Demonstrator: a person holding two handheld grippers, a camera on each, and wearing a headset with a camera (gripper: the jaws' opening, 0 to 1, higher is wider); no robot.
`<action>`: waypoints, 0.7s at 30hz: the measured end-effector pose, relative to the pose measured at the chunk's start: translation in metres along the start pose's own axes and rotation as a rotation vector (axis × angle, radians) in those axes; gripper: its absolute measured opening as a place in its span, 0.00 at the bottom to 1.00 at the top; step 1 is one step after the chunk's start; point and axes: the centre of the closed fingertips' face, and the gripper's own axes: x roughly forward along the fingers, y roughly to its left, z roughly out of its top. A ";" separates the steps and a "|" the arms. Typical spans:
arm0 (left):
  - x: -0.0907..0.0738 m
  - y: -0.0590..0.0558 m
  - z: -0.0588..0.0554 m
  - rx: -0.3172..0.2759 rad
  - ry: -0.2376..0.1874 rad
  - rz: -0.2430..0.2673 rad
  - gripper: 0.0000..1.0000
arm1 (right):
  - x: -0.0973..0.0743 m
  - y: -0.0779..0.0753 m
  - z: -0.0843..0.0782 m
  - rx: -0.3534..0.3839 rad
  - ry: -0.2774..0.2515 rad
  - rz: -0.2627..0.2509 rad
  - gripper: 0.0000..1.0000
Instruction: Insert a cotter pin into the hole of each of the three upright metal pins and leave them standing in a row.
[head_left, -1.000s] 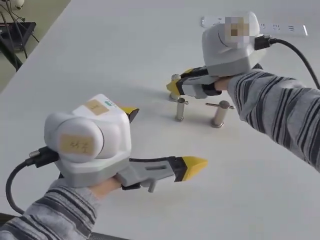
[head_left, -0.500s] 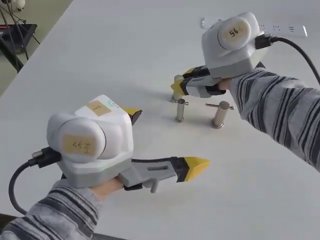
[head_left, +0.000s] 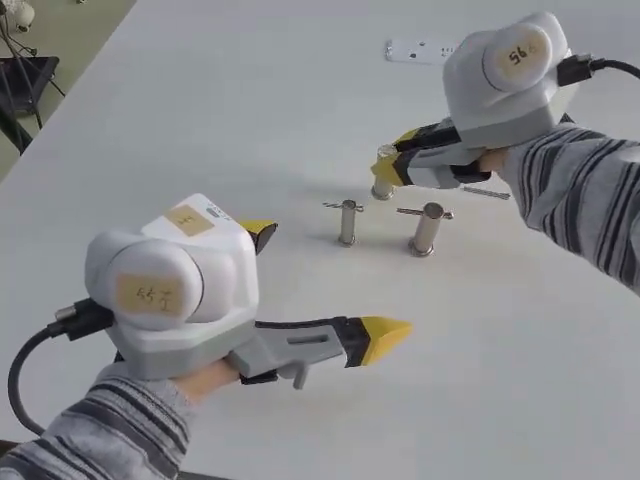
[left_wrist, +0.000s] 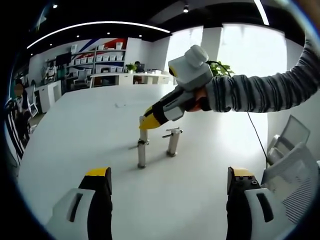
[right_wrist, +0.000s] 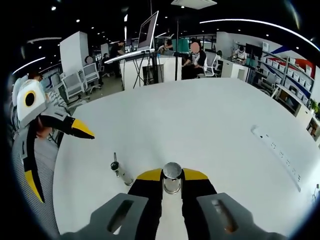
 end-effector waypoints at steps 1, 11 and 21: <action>0.000 0.000 0.001 0.002 -0.001 -0.001 0.95 | -0.003 -0.003 -0.004 0.002 0.003 -0.001 0.08; 0.000 -0.003 0.001 0.011 0.001 -0.009 0.95 | -0.035 -0.018 -0.031 0.006 0.023 -0.006 0.08; 0.000 -0.006 0.002 0.020 0.004 -0.015 0.95 | -0.060 -0.021 -0.057 -0.003 0.044 0.009 0.08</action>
